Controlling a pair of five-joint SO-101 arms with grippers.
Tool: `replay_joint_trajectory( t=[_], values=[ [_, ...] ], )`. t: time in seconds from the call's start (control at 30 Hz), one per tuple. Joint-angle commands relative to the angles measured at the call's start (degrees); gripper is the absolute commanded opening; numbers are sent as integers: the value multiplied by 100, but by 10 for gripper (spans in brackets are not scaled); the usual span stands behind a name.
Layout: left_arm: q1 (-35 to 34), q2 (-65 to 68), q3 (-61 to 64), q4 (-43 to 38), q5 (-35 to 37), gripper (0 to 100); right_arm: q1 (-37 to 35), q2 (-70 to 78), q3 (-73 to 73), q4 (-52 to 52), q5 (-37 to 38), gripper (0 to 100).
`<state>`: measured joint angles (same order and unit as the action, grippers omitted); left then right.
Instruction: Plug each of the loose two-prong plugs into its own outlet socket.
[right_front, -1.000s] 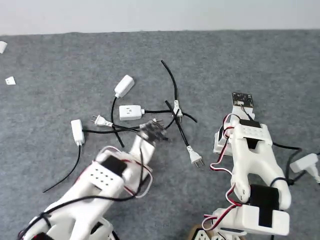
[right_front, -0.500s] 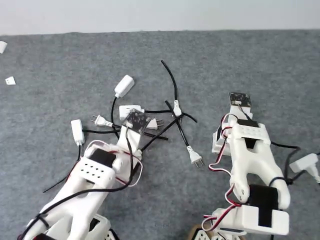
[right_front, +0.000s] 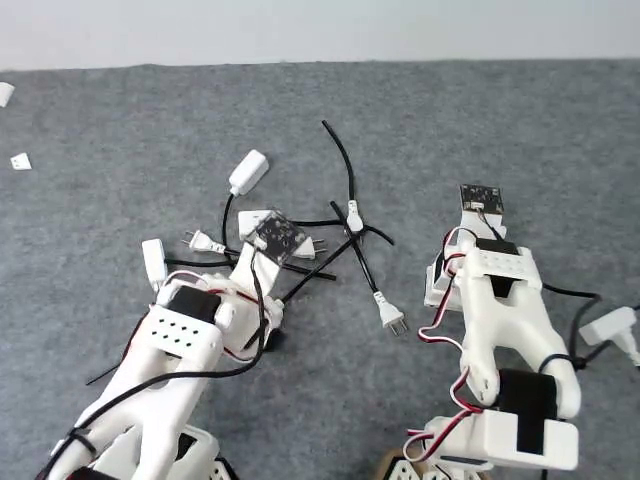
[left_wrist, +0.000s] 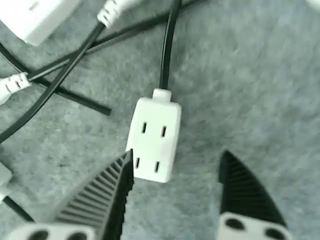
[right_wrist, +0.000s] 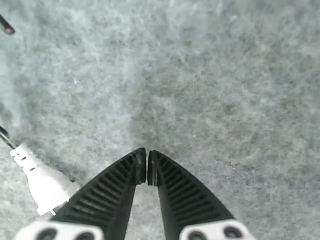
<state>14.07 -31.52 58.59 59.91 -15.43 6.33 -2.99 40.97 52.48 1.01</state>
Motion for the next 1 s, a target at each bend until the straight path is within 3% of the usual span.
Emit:
replay_joint_trajectory(
  t=[0.0,0.33,0.67,0.77,0.93,0.97],
  values=[
    [-352,9,127,-607,-149,283,-48,-13,-290,-84,53,9],
    [-422,62,312,-905,-167,284,-48,-13,-290,-84,53,9],
    [-422,1820,-664,-800,-132,280,-48,-13,-290,-84,53,9],
    [-413,2004,-857,-651,-132,220,-48,-13,-290,-84,53,9],
    [-105,2048,-866,-607,-123,2,-48,-13,-290,-84,53,9],
    [-26,2040,-866,-519,-44,17,-48,-13,-290,-84,53,9]
  ],
)
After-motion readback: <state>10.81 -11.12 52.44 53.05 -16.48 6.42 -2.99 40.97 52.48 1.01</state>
